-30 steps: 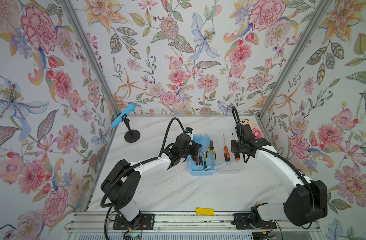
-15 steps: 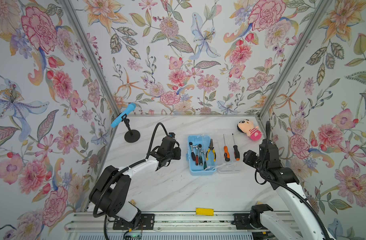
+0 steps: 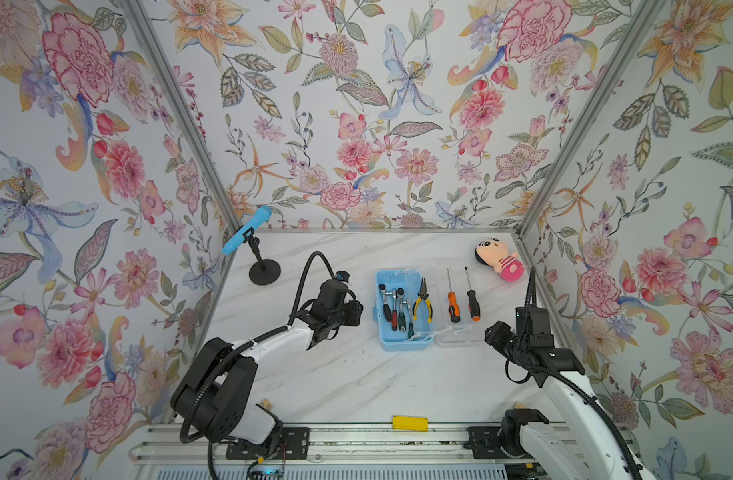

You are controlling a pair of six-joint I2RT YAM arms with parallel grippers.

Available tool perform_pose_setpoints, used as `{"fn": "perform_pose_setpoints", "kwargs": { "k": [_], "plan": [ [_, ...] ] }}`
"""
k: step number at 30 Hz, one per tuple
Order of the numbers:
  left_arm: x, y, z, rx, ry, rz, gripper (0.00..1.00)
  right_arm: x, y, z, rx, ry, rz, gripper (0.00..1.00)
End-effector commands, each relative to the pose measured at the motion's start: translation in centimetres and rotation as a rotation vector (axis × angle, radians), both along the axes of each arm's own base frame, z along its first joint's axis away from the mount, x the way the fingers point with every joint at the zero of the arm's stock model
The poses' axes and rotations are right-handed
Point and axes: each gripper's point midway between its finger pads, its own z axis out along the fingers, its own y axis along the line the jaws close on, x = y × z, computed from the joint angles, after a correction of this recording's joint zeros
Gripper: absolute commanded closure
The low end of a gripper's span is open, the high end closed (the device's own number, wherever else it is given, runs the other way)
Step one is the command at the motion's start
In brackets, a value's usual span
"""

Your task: Pack the tool kit

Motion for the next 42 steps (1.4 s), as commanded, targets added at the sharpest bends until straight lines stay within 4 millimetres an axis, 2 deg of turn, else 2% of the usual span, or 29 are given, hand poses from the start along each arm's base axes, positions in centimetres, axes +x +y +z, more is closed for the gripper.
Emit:
{"fn": "perform_pose_setpoints", "kwargs": {
  "k": [1,8,10,15,28,37,42],
  "plan": [
    [1.1,-1.9,1.9,-0.08,-0.038,-0.026,0.6,0.6,0.4,-0.8,0.043,-0.016,0.012,0.5],
    [1.9,-3.1,2.5,-0.139,-0.053,-0.04,0.6,0.8,0.3,-2.6,0.041,0.006,0.021,0.59],
    [2.2,-3.5,1.4,-0.134,-0.031,-0.044,0.6,1.0,0.2,-2.9,0.035,0.004,0.016,0.62],
    [2.9,-4.2,1.1,-0.152,-0.028,-0.049,0.61,1.4,0.0,-3.8,0.025,0.014,0.014,0.66],
    [4.1,-5.4,-0.6,-0.172,-0.003,-0.054,0.63,2.0,0.1,-4.8,0.024,0.008,0.023,0.72],
    [5.0,-6.6,-0.8,-0.201,0.008,-0.07,0.65,2.0,0.2,-5.3,0.026,0.006,0.03,0.76],
    [5.3,-7.2,-0.9,-0.215,0.012,-0.076,0.69,2.1,0.4,-5.6,0.037,-0.003,0.03,0.81]
  ]
}}
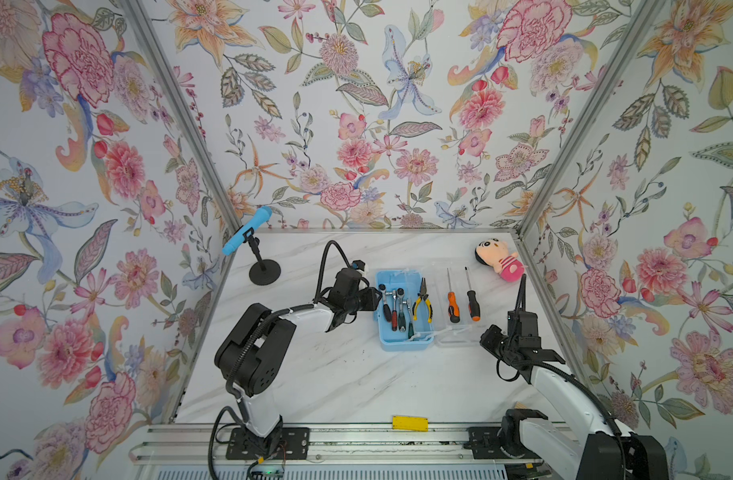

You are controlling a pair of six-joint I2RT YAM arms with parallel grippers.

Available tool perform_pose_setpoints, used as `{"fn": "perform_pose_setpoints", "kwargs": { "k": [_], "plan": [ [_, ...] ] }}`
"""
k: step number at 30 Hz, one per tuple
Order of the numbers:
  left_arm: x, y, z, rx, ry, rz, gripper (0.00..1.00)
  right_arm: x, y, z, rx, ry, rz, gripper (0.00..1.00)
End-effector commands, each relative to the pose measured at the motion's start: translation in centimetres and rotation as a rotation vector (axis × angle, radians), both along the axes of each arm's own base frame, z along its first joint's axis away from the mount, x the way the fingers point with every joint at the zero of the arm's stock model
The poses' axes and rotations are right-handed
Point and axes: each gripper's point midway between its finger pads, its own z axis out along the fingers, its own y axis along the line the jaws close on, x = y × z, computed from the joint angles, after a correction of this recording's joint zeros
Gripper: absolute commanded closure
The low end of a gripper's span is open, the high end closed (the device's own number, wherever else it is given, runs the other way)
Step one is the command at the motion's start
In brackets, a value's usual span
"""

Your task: Pack the tool kit

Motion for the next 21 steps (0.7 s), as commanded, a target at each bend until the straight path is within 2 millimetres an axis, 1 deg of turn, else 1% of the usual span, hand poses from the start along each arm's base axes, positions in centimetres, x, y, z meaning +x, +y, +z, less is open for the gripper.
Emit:
{"fn": "perform_pose_setpoints", "kwargs": {
  "k": [1,7,11,12,16,19,21],
  "plan": [
    [0.4,-1.2,0.5,-0.033,-0.011,-0.021,0.7,0.0,0.0,-0.6,0.005,-0.004,0.002,0.83],
    [0.7,-1.6,-0.2,-0.034,0.005,-0.026,0.74,0.4,0.1,-0.9,0.004,-0.005,0.01,0.88],
    [0.8,-1.8,0.0,-0.044,0.002,-0.025,0.77,0.6,0.3,-0.7,0.011,-0.015,0.017,1.0],
    [0.9,-1.8,0.1,-0.045,0.0,-0.025,0.78,0.7,0.3,-0.4,0.011,-0.024,0.019,1.0],
    [1.0,-1.8,0.2,-0.044,-0.005,-0.023,0.81,1.1,0.5,1.5,-0.002,-0.07,0.026,1.0],
    [0.9,-2.0,0.2,-0.043,-0.005,-0.028,0.82,1.6,0.9,3.9,-0.014,-0.129,0.037,1.0],
    [0.8,-2.2,0.3,-0.043,-0.008,-0.032,0.82,1.7,1.3,5.9,-0.032,-0.171,0.045,1.0]
  ]
}}
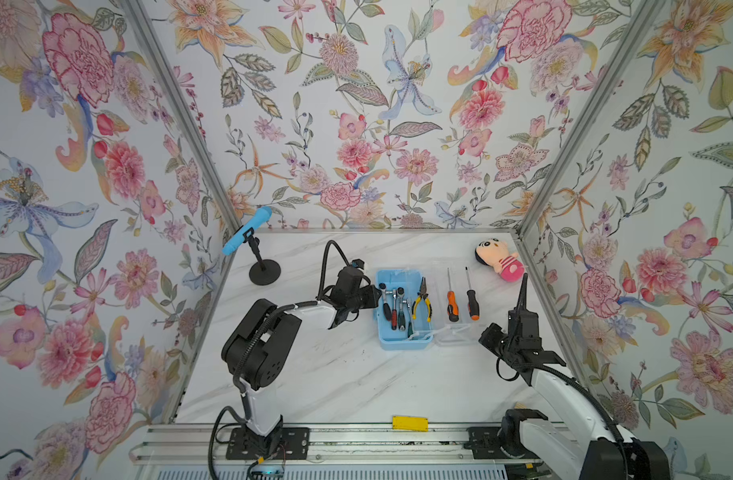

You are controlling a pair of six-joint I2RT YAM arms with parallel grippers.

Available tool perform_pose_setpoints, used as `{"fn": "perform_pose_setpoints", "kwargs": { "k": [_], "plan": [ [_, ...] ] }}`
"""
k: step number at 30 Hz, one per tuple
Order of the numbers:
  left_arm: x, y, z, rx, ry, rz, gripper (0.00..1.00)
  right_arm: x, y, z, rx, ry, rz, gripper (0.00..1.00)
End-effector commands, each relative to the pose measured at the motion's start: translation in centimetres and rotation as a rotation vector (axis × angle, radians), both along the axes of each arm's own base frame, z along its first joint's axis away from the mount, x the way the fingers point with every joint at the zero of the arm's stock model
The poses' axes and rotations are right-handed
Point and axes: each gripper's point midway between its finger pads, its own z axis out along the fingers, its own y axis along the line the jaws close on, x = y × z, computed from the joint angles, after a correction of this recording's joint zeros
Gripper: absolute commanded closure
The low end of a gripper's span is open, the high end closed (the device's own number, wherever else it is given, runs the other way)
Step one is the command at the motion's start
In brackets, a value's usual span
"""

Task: Pack the tool kit
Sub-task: 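Swing the clear lid over the box with the right gripper while the left steadies it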

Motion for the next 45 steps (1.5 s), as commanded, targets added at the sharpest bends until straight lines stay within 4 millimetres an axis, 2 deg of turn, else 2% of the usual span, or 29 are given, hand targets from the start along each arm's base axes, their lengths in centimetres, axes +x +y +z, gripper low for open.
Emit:
{"fn": "perform_pose_setpoints", "kwargs": {
  "k": [1,9,14,20,25,29,34,40,45],
  "plan": [
    [-0.1,-1.9,0.9,-0.01,-0.05,-0.073,0.82,1.4,1.1,5.1,-0.029,-0.13,0.038,1.0],
    [-0.4,-2.5,1.4,-0.028,-0.058,-0.081,0.82,1.6,5.3,11.9,-0.129,-0.256,0.146,1.0],
    [-0.5,-2.9,1.7,-0.035,-0.065,-0.089,0.82,1.3,8.6,13.7,-0.207,-0.281,0.237,1.0],
    [-1.0,-3.8,1.9,-0.05,-0.069,-0.102,0.82,0.2,13.0,13.7,-0.276,-0.28,0.357,1.0],
    [-1.3,-3.9,1.7,-0.059,-0.064,-0.1,0.82,-0.3,15.8,14.4,-0.325,-0.291,0.426,1.0],
    [-1.3,-3.8,1.7,-0.052,-0.066,-0.099,0.82,-0.7,17.9,14.1,-0.339,-0.273,0.492,1.0],
    [-1.1,-3.3,2.5,-0.056,-0.079,-0.08,0.81,-1.2,20.1,14.0,-0.362,-0.26,0.558,1.0],
    [-0.7,-2.4,4.6,-0.084,-0.121,-0.045,0.72,-1.5,22.0,13.8,-0.401,-0.241,0.606,1.0],
    [-0.6,-1.9,4.8,-0.089,-0.125,-0.031,0.71,-1.9,23.4,13.8,-0.426,-0.238,0.638,1.0]
  ]
}}
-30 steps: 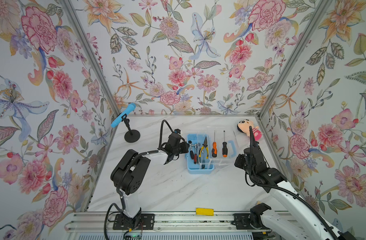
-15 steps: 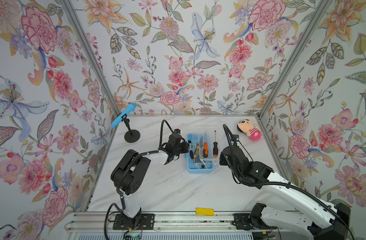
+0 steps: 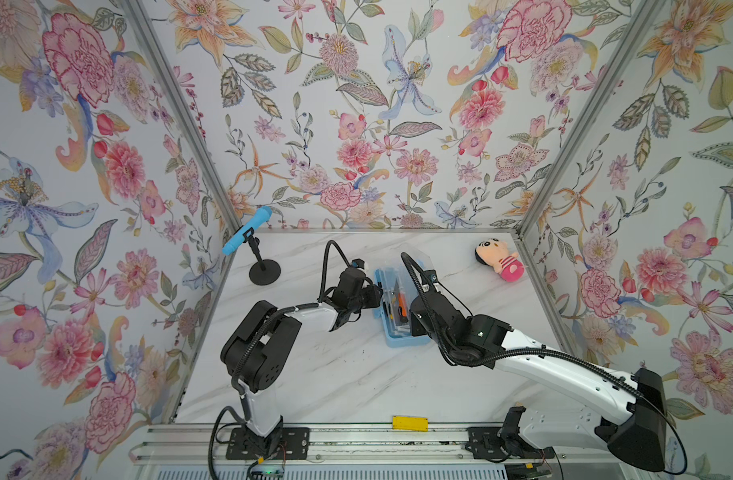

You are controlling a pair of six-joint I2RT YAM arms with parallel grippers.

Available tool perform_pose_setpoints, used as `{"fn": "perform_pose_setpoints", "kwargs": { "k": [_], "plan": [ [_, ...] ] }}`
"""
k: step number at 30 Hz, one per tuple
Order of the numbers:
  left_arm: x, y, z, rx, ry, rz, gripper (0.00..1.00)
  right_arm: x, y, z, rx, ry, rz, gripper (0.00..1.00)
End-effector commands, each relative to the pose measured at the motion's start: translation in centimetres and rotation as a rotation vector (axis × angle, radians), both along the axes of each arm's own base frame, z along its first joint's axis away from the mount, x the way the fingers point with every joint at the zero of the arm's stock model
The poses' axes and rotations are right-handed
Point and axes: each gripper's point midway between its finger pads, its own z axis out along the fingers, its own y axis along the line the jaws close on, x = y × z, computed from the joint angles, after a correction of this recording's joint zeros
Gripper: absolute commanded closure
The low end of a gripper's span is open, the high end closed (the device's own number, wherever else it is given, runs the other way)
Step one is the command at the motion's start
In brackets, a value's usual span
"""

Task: Pack the tool kit
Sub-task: 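Swing the clear lid over the box with the right gripper while the left steadies it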

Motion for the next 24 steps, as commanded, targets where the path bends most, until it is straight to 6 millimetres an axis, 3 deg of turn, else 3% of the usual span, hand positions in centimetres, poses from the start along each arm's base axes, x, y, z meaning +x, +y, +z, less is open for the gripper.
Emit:
{"fn": "perform_pose_setpoints", "kwargs": {
  "k": [1,13,16,24],
  "plan": [
    [-0.5,-1.5,3.8,-0.077,-0.095,-0.066,0.7,-0.9,0.9,-0.5,-0.019,0.045,0.041,1.0],
    [-0.3,-0.1,4.8,-0.071,-0.107,-0.032,0.7,-1.4,2.4,0.5,0.04,0.054,0.09,1.0],
    [-0.2,0.9,5.2,-0.053,-0.115,-0.005,0.69,-1.6,3.2,1.0,0.1,0.076,0.145,0.98],
    [-0.9,3.9,4.9,0.01,-0.104,0.052,0.64,-0.8,3.1,2.1,0.266,0.143,0.207,0.94]
  ]
}}
